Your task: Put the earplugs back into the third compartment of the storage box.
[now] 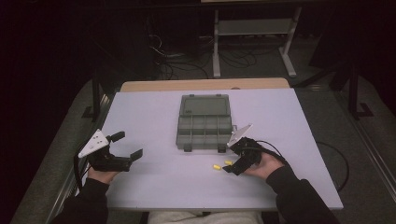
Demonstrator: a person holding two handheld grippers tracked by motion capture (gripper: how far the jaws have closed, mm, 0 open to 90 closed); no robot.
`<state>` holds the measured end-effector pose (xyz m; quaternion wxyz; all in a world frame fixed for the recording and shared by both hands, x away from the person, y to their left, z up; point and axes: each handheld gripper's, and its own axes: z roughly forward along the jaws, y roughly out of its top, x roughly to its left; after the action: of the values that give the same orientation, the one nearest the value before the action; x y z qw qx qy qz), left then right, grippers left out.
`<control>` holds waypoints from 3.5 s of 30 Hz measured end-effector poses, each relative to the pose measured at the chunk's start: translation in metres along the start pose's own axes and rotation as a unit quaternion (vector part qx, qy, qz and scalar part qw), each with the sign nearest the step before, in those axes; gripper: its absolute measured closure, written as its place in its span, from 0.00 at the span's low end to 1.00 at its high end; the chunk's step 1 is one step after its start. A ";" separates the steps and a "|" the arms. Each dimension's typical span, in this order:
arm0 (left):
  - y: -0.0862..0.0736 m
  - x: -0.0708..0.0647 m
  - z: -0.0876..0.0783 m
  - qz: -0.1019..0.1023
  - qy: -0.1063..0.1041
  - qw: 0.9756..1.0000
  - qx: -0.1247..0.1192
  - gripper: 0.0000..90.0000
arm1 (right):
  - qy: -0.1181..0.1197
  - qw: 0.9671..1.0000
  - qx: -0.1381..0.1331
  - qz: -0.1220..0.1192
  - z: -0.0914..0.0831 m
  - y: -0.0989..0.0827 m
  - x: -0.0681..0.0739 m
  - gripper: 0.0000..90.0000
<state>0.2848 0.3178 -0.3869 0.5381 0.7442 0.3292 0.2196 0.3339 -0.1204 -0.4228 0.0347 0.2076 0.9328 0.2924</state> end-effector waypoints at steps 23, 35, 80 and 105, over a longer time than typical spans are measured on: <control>0.000 -0.001 -0.001 0.000 0.000 1.000 -0.001 0.00 | -0.003 0.999 0.031 -0.016 0.009 -0.001 0.000 0.74; 0.000 -0.001 0.000 0.000 0.000 1.000 -0.001 0.00 | 0.003 1.000 0.022 -0.012 0.006 0.001 0.001 0.88; 0.000 -0.001 0.000 -0.001 -0.002 1.000 0.000 0.00 | -0.019 0.999 -0.012 -0.032 -0.044 0.071 -0.027 0.88; 0.000 0.000 0.000 -0.002 -0.006 1.000 -0.001 0.00 | -0.030 0.999 0.004 -0.027 -0.034 0.119 -0.067 0.88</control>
<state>0.2845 0.3178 -0.3872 0.5412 0.7443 0.3273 0.2144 0.4321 -0.0765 -0.3319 0.0698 0.1907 0.9380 0.2810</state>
